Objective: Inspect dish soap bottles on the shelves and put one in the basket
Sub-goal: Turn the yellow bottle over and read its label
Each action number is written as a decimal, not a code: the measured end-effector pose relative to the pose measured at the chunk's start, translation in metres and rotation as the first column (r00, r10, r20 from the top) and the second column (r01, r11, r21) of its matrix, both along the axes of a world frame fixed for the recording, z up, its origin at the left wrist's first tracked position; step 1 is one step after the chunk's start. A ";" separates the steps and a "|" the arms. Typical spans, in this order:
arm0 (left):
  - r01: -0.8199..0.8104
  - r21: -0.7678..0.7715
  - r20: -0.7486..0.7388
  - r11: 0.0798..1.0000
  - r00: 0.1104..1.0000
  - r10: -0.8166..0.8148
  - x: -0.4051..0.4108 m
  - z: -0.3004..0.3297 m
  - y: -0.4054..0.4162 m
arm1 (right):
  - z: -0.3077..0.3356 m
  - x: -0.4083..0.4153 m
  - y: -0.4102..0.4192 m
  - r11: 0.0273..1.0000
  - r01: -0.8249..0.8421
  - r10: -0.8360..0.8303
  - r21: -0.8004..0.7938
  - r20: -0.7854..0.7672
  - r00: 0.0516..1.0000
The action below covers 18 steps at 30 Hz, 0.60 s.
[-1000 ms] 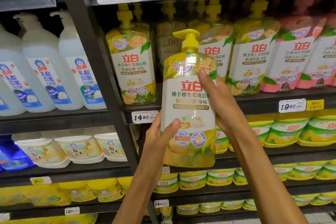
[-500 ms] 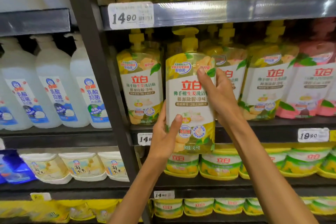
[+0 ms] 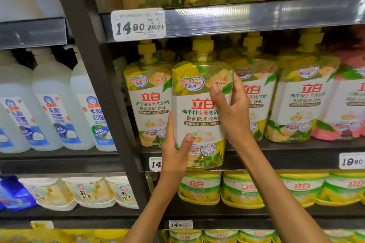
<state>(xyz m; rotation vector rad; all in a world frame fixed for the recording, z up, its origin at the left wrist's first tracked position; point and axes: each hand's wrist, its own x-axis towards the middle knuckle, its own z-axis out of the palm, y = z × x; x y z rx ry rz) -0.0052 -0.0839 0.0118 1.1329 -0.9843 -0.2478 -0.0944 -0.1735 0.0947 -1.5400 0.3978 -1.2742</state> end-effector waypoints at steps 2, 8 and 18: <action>-0.020 0.008 0.016 1.000 1.000 0.020 -0.002 -0.002 -0.001 | 0.000 0.001 -0.001 1.000 0.006 -0.006 -0.015 -0.007 1.000; -0.125 0.048 0.046 0.991 0.991 0.123 -0.003 -0.011 -0.001 | -0.007 0.003 -0.003 0.999 0.022 -0.022 -0.042 0.016 1.000; -0.416 0.129 0.169 0.900 0.904 0.394 -0.016 -0.005 0.006 | -0.023 0.010 -0.002 0.964 0.214 -0.199 -0.160 0.104 0.974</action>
